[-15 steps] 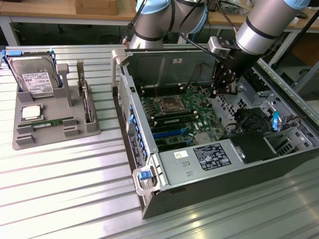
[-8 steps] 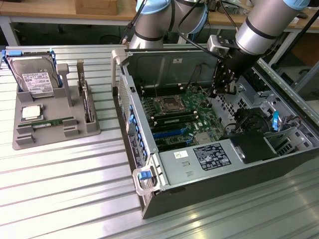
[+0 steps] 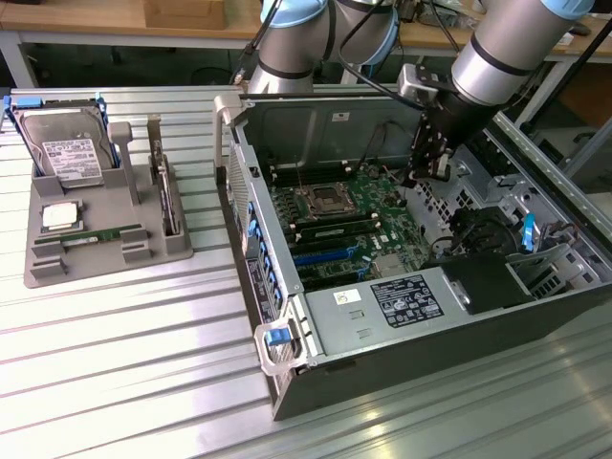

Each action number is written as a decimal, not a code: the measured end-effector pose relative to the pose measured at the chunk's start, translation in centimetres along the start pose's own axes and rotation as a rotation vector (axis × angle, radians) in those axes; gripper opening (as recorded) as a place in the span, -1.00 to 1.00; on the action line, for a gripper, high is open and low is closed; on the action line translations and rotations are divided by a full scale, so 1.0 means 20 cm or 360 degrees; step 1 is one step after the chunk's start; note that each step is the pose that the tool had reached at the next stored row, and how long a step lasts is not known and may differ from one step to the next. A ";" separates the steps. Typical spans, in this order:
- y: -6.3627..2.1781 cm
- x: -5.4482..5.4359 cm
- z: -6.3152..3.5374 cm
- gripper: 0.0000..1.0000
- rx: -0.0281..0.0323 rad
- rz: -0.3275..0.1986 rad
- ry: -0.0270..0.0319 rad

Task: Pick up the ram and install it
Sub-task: 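Press down the ram until it locks into place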

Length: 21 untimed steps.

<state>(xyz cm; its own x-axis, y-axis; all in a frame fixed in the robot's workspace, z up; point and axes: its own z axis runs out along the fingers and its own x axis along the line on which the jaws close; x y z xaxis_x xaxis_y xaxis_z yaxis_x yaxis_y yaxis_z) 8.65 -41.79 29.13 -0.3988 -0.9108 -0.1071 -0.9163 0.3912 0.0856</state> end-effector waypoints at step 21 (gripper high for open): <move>-0.001 0.00 0.001 -0.80 0.00533 0.0494 -0.00429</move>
<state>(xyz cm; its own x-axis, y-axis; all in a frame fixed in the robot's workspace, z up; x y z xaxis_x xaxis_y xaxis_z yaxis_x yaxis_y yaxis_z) 8.67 -41.80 29.12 -0.6601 -0.7435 -0.1072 -0.7512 0.6545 0.0857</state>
